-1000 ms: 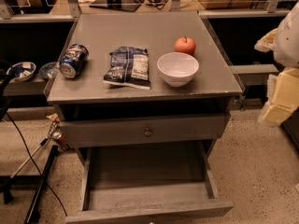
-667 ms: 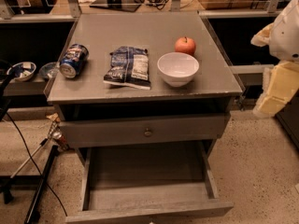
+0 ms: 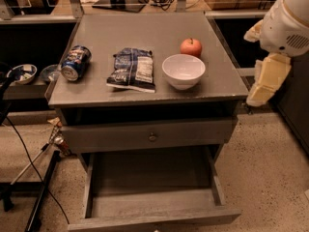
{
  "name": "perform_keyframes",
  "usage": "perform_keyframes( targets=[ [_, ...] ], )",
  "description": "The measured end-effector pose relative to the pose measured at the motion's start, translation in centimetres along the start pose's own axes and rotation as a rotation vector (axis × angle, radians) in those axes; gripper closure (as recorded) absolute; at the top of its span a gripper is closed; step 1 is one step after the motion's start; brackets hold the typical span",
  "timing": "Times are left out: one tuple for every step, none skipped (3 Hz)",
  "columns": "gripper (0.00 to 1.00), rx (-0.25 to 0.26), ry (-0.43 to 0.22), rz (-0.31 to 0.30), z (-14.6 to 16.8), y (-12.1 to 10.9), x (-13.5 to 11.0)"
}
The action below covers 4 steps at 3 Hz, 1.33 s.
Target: Place apple into middle drawer
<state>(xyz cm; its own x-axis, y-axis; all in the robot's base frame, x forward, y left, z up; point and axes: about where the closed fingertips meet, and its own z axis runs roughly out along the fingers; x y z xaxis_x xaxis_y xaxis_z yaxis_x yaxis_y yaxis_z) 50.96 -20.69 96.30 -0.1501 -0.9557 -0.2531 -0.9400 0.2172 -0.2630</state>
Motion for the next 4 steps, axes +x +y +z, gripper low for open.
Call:
perform_keyframes(
  targets=[
    [0.00,0.005,-0.027,-0.007,1.0,-3.0,-0.5],
    [0.00,-0.005,-0.068,-0.017,3.9,-9.0,-1.1],
    [0.00,-0.005,-0.068,-0.017,3.9,-9.0,-1.1],
    [0.00,-0.003,-0.080,-0.032,5.3,-11.4,-2.0]
  ],
)
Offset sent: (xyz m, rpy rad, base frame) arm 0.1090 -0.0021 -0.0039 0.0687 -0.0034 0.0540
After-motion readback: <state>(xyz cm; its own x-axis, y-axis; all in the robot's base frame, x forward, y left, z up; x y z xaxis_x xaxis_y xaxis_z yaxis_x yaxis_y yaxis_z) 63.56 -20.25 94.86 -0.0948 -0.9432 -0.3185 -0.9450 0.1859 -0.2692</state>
